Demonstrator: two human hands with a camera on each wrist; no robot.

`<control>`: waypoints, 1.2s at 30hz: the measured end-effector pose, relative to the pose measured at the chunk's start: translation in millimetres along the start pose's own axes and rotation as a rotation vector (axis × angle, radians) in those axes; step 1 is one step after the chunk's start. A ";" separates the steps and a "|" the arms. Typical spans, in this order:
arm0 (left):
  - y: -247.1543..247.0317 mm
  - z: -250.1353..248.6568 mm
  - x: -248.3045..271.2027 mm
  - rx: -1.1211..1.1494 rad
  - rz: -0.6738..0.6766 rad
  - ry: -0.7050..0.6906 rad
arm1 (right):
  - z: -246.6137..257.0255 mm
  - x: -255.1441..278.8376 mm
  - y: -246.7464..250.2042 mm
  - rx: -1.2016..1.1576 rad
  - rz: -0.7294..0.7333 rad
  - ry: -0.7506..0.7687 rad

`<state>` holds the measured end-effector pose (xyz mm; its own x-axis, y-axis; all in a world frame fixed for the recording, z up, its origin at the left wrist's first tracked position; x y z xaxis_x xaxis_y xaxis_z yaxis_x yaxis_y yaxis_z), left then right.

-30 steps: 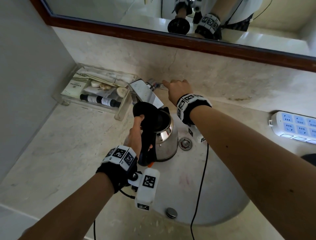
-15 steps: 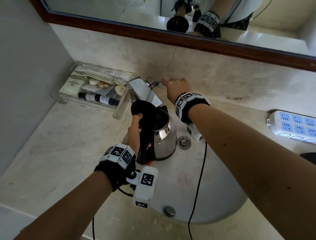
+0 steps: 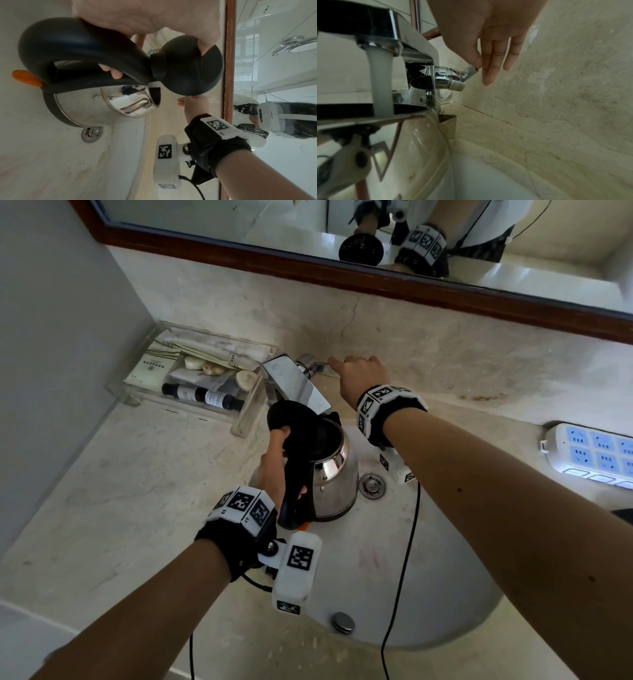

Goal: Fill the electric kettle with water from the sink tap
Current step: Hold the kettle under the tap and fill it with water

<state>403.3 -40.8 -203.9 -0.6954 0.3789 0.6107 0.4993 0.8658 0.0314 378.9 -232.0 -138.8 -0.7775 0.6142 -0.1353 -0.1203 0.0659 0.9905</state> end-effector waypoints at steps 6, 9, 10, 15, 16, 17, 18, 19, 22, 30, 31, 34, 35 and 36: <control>0.9 -2.0 3.5 -0.009 -0.019 0.006 | 0.9 0.1 -0.6 0.001 -0.002 -0.002; 1.6 -1.9 3.7 0.003 -0.031 0.032 | 1.1 -0.2 -0.7 0.003 -0.003 0.002; 2.3 -1.5 3.3 0.013 -0.032 0.042 | 1.1 -0.1 -0.8 0.003 -0.001 0.003; 6.3 0.5 0.6 0.012 -0.054 0.034 | 2.1 -0.2 -1.6 -0.003 0.002 0.001; 6.4 -0.5 0.5 0.010 -0.054 0.029 | 2.3 -0.5 -1.5 -0.004 0.000 -0.001; 6.3 -0.8 0.4 0.009 -0.056 0.026 | 2.5 -0.6 -1.7 -0.004 0.000 -0.001; 6.2 -1.1 0.6 0.012 -0.055 0.027 | 2.9 -0.7 -1.7 -0.003 -0.001 -0.001; 5.2 -1.0 0.8 0.013 -0.047 0.030 | 3.2 -0.7 -1.8 -0.001 -0.001 0.000; 2.6 -2.2 3.0 0.000 -0.031 0.023 | 3.1 -0.2 -1.3 0.002 -0.004 0.004; 1.4 -1.3 0.6 0.023 -0.005 0.022 | 1.7 2.2 -0.5 -0.003 0.001 0.007; 1.1 -0.8 0.0 0.021 -0.002 0.018 | 1.6 2.6 -0.5 -0.004 0.000 0.007; 2.0 0.6 -2.5 0.008 -0.018 0.023 | 1.4 3.3 -0.7 -0.008 -0.001 0.004; 2.3 1.0 -3.8 0.001 -0.025 0.020 | 0.9 3.2 -0.7 -0.010 -0.002 0.002; 2.5 1.2 -4.1 -0.001 -0.026 0.014 | 0.4 3.3 -1.2 -0.012 -0.002 0.000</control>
<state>406.8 -39.7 -207.3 -0.7010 0.3518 0.6203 0.4818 0.8750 0.0482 376.7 -229.7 -140.4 -0.7771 0.6141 -0.1377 -0.1297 0.0579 0.9899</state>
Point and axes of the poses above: each hand's wrist, its own x-axis away from the middle knuckle, its own y-axis out of the back of the hand, z = x × y, the point moved 4 cm from there along -x, towards the middle knuckle, and after that the axes turned 14 degrees about -z, right-handed, at the moved point
